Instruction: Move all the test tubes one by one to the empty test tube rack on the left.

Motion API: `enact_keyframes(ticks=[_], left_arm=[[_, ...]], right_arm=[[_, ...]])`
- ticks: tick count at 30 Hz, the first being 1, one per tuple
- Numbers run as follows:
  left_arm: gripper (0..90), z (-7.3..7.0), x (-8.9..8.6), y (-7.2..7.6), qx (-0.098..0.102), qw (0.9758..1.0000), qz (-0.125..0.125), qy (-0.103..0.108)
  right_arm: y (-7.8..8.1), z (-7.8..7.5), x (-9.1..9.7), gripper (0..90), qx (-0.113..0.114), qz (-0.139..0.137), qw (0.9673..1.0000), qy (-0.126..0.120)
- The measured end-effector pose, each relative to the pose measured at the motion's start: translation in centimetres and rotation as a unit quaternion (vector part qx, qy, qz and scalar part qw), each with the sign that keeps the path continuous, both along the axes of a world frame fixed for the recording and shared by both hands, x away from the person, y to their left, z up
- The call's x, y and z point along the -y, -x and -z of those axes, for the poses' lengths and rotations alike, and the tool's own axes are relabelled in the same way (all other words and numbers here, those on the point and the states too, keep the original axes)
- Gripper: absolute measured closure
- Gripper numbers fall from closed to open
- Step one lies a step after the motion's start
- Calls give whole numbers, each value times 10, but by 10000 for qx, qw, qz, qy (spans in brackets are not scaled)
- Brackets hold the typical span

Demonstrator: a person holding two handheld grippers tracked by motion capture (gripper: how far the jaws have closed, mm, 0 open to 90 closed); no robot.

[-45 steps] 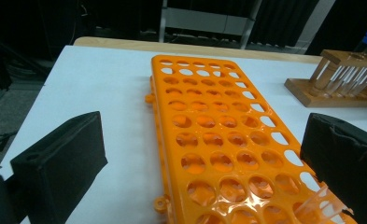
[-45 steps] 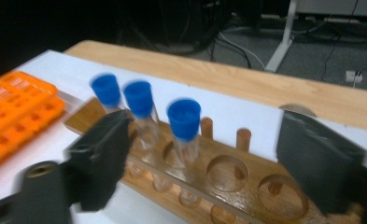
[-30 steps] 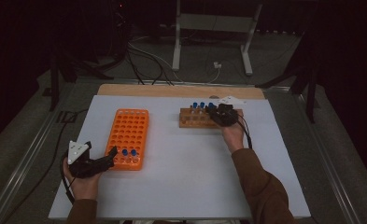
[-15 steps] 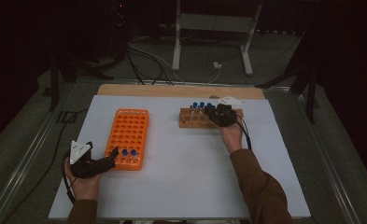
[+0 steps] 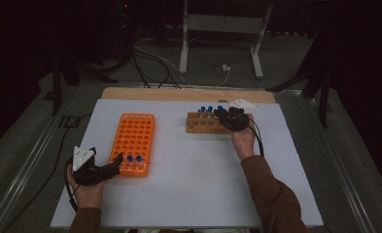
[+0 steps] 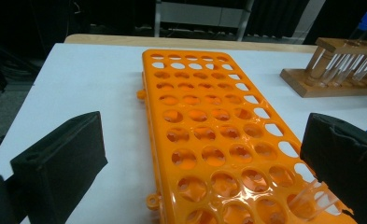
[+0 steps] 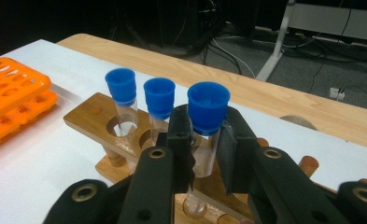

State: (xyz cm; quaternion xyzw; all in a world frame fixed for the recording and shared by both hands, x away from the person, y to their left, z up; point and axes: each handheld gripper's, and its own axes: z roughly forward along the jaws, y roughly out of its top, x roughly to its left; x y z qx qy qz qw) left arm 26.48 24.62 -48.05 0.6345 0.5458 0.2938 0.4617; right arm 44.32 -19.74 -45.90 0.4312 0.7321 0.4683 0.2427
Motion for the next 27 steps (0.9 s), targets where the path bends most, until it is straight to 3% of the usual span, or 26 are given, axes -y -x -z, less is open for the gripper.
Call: enact_keyframes(ticks=[9, 27], left_arm=[[10, 0, 1, 0, -11, 10000, 12, -50], [10, -2, 3, 1, 35, 10000, 39, -77]], right_arm=[[3, -6, 1, 772, 81, -24, 10000, 54], [12, -27, 14, 772, 258, 6, 9995, -168]])
